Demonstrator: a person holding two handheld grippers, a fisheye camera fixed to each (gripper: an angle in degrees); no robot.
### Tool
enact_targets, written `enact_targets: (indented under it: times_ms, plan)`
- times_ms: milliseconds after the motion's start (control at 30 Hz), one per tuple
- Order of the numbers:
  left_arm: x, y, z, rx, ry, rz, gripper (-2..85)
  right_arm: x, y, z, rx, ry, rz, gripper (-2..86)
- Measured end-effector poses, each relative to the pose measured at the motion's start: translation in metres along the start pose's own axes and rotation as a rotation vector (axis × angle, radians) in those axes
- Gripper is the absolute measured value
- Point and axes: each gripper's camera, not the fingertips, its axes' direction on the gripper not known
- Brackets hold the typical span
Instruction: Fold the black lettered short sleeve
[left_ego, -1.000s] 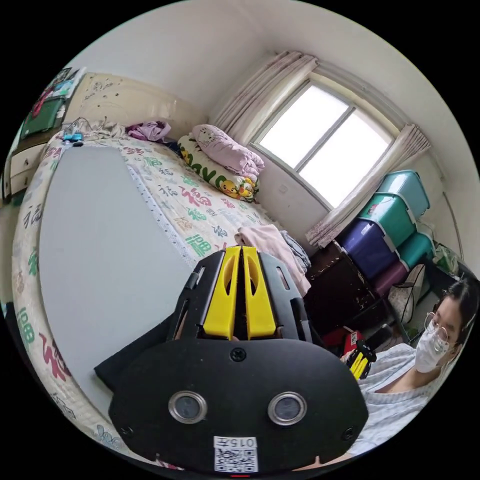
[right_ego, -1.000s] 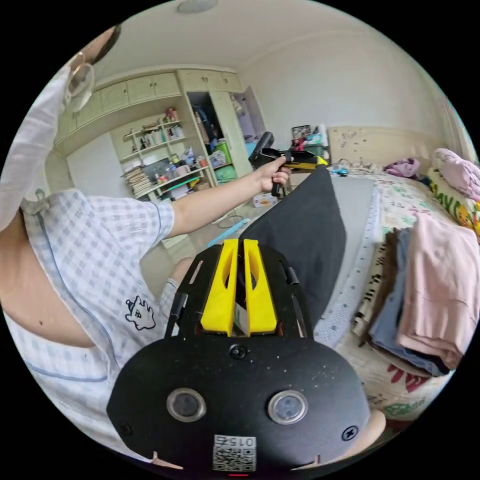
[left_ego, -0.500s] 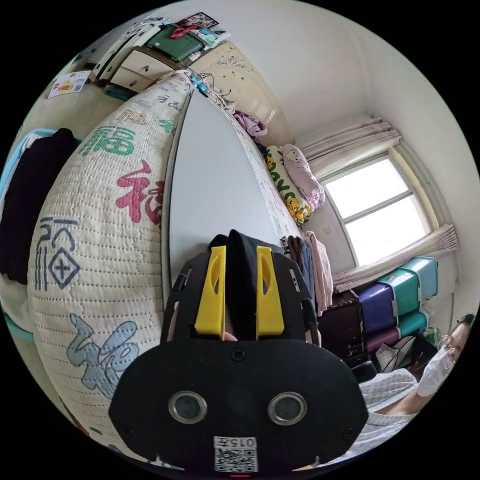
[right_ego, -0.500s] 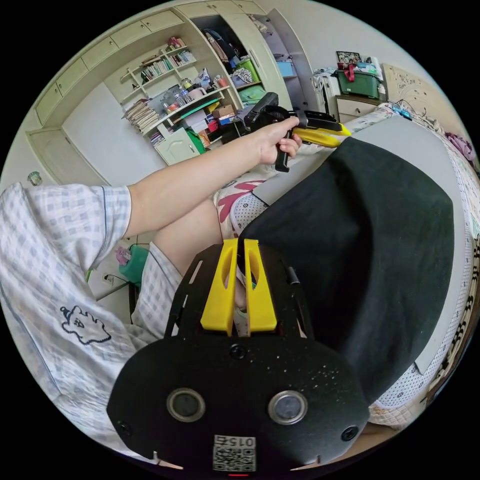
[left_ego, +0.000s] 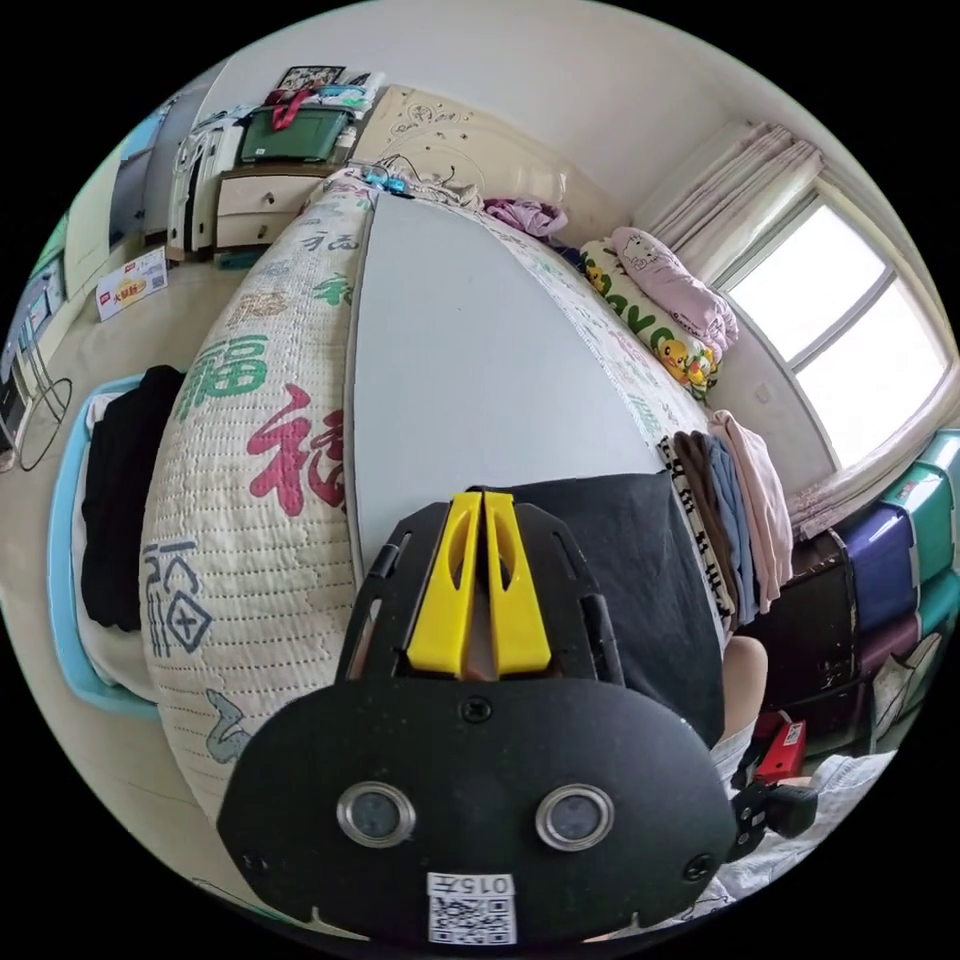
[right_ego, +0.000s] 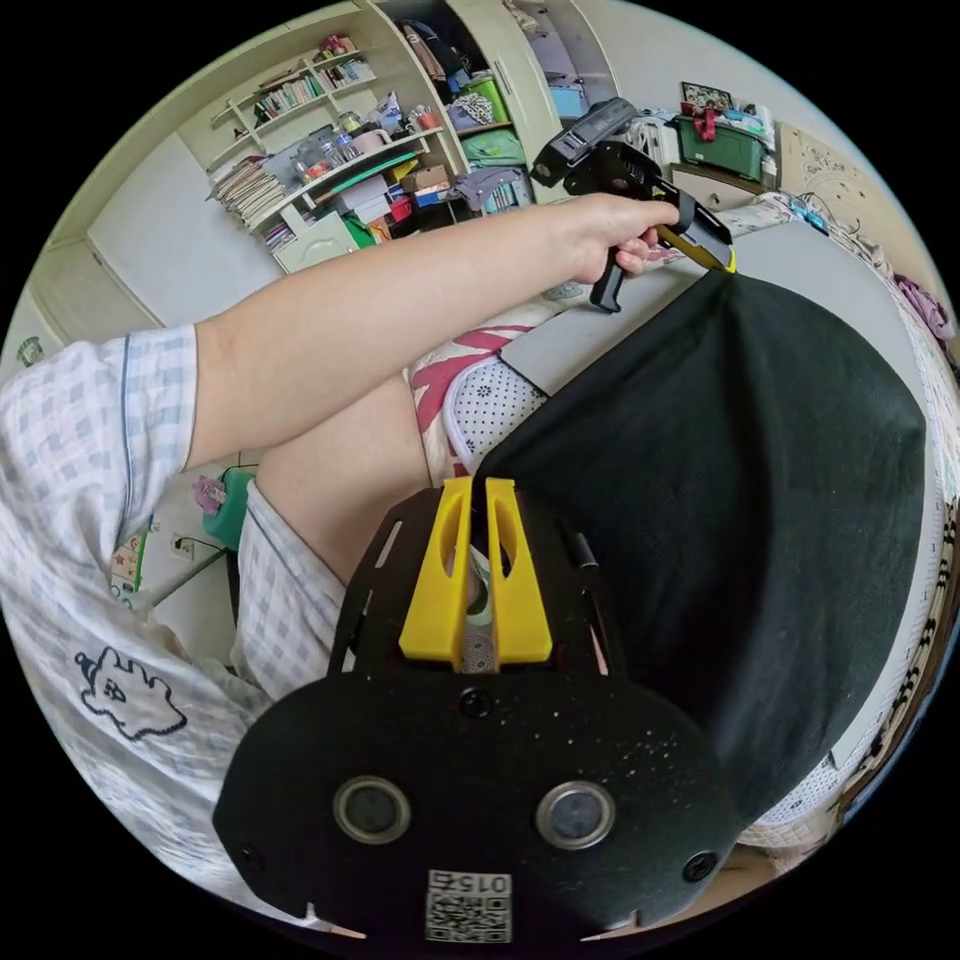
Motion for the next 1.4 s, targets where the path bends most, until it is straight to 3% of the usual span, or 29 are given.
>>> enact_targets:
  times_ms: [167,433,533,667,833,1033,1400]
  plan:
    - [0.035,0.045,-0.036,-0.059,0.022,0.082,1.2,0.003,0.041,-0.038,0.071,-0.148,-0.044,5.8]
    - [0.152,0.223,-0.092,-0.16,0.066,0.432,7.1,0.047,0.125,-0.098,0.14,0.07,-0.007,7.3]
    - [0.183,0.313,-0.087,-0.073,-0.006,0.39,7.5,0.091,0.166,-0.137,0.226,0.108,0.088,7.4]
    - [0.213,0.4,-0.065,0.017,-0.232,0.313,7.5,0.138,0.194,-0.154,0.225,0.147,0.193,7.2]
    - [0.278,0.435,-0.029,0.012,-0.416,0.501,7.9,0.179,0.209,-0.158,0.165,0.224,0.252,7.9]
    - [0.322,0.461,0.035,-0.164,-0.642,0.721,8.5,0.211,0.227,-0.171,0.225,0.172,0.308,8.2]
    - [0.355,0.485,0.076,-0.182,-0.78,0.838,4.6,0.265,0.229,-0.168,0.2,0.144,0.381,8.5]
